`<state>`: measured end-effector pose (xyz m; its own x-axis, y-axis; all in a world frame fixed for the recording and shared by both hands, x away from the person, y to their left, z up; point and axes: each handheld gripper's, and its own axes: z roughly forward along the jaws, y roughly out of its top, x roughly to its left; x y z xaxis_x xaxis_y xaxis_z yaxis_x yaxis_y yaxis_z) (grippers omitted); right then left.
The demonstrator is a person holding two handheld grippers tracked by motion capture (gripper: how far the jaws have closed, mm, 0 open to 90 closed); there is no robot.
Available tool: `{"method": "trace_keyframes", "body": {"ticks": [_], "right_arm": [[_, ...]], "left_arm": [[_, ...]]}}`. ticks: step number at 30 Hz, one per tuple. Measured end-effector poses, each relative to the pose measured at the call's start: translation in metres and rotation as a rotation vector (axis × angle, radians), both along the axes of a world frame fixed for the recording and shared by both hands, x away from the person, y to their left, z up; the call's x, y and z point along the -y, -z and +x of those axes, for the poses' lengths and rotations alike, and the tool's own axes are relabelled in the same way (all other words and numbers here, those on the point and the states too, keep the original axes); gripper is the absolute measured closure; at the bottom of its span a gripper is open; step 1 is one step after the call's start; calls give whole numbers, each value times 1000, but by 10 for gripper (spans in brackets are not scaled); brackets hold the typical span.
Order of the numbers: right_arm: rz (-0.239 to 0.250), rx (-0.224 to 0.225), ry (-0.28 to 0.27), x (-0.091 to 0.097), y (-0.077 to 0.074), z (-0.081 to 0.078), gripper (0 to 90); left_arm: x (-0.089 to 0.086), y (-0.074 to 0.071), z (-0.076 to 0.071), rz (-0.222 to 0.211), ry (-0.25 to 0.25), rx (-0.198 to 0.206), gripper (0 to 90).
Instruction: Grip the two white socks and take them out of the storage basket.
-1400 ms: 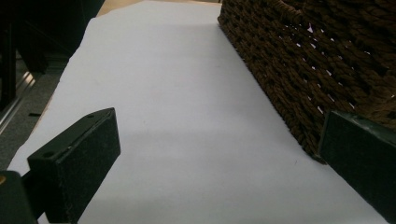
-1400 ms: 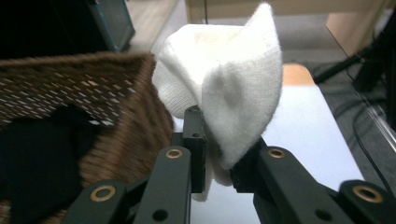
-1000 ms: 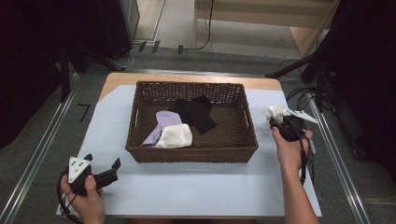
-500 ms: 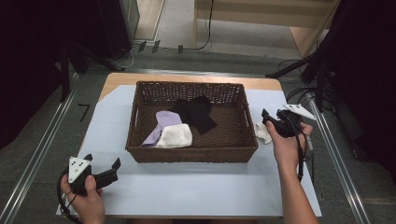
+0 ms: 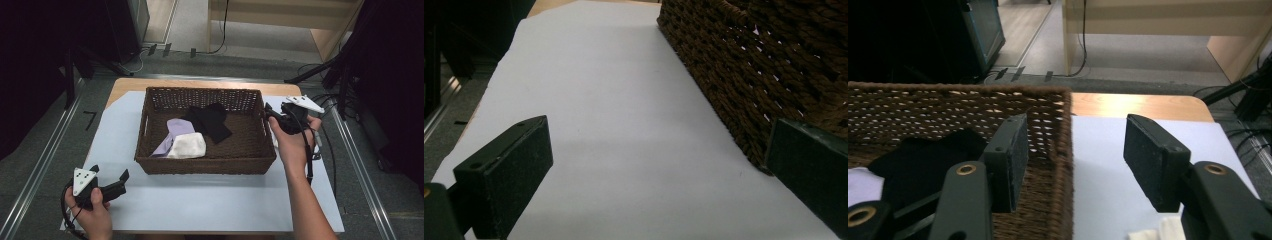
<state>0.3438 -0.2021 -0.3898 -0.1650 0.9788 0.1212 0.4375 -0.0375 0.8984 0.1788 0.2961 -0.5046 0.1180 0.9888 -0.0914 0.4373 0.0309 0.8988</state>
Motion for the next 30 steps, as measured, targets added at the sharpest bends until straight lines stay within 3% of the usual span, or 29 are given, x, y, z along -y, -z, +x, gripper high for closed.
{"method": "trace_keyframes", "body": {"ticks": [13, 20, 24, 30], "right_arm": [[-9, -6, -74, -49, -3, 8, 435], [-25, -29, -129, -78, 12, 15, 445], [-7, -60, -174, -93, 24, 19, 455], [-21, -116, -260, -121, 39, 22, 465]], "left_arm": [[0, 0, 0, -1, 2, -3, 0], [-1, 0, 0, -1, 2, -3, 0], [0, 0, 0, -2, 0, -4, 0], [0, 0, 1, -2, -2, -4, 0]]}}
